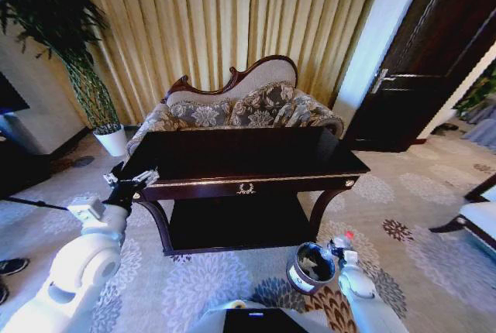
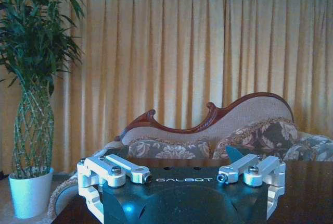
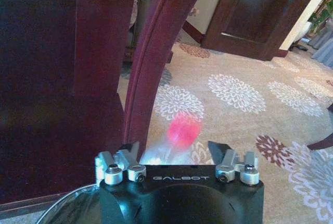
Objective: Move to the front of the table and place the trash on the table into the trash bin.
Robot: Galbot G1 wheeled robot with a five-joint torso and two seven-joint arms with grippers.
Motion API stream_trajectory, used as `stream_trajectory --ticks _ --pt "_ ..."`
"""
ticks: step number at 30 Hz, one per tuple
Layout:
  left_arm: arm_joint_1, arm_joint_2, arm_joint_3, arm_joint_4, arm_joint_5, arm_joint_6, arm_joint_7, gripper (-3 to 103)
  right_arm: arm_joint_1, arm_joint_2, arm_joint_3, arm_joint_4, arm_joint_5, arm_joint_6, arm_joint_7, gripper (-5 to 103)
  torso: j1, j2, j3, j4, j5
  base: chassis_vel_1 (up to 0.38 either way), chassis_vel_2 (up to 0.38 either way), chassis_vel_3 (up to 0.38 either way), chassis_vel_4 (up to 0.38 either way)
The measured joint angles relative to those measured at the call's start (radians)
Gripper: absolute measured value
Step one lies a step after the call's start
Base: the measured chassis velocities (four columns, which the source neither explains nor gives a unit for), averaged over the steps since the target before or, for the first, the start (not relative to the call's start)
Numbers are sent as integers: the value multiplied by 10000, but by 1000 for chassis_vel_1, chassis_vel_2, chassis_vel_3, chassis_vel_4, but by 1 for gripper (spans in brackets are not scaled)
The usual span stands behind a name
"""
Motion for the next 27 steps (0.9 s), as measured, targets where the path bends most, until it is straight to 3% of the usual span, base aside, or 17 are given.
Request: stream_trajectory --ticks 1,3,6,22,25,27 --pt "-2 0 12 -4 3 -1 9 100 -3 -11 2 13 3 -1 0 76 0 0 0 -1 0 0 0 0 0" --pt "-56 33 62 -26 9 -1 27 100 -23 -43 25 83 19 -7 3 91 0 0 0 1 1 0 0 0 0" --pt "-61 58 66 -26 8 -1 28 100 -73 -65 46 145 44 -8 6 100 0 0 0 0 0 0 0 0 0" --pt "-33 71 61 -12 2 -1 27 100 -384 -265 142 480 335 -10 17 100 0 0 0 1 1 0 0 0 0" --pt "-32 36 45 -26 -9 -1 25 100 -871 -323 274 1569 1150 -204 21 100 0 -1 0 -1 5 0 0 0 0" --pt "-13 26 6 -66 -38 12 24 100 -1623 -454 546 3520 2183 -395 6 100 0 0 -1 3 -2 0 0 0 0"
